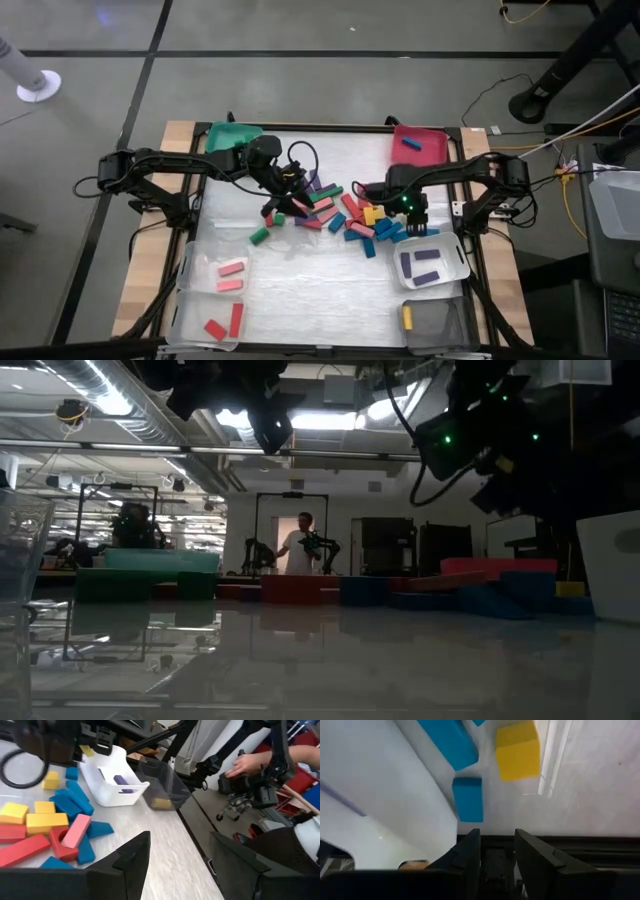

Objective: Sort blocks
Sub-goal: Put the yellow block into the black bin

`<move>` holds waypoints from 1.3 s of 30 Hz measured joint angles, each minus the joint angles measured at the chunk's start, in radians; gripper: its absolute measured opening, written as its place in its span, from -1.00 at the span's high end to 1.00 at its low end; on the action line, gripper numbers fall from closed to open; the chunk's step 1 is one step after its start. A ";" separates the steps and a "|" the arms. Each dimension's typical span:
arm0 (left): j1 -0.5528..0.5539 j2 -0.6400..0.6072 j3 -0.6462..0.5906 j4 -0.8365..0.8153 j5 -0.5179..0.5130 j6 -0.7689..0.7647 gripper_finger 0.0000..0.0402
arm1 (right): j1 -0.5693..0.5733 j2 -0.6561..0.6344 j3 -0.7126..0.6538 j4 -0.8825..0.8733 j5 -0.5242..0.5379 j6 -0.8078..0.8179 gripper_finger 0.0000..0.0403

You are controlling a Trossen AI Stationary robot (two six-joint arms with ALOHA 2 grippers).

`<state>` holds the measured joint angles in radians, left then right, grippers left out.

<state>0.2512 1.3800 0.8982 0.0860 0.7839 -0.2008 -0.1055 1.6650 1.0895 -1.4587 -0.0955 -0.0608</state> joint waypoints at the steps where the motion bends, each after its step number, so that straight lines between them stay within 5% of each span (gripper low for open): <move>1: 0.000 0.000 0.000 0.000 -0.011 0.000 0.05 | 0.000 0.000 -0.009 0.011 0.006 0.001 0.39; 11: 0.000 0.000 0.000 0.000 -0.055 0.000 0.05 | 0.000 0.000 -0.024 0.028 0.044 0.022 0.36; 24: -0.001 0.000 0.000 0.000 -0.055 -0.006 0.05 | 0.000 0.000 -0.024 0.199 0.047 0.028 -0.27; 39: -0.001 0.000 0.000 0.000 -0.056 -0.032 0.05 | 0.000 0.009 -0.130 0.300 0.078 0.026 -0.31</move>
<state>0.2504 1.3800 0.8982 0.0856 0.7283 -0.2325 -0.1055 1.6741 0.9597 -1.1586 -0.0175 -0.0345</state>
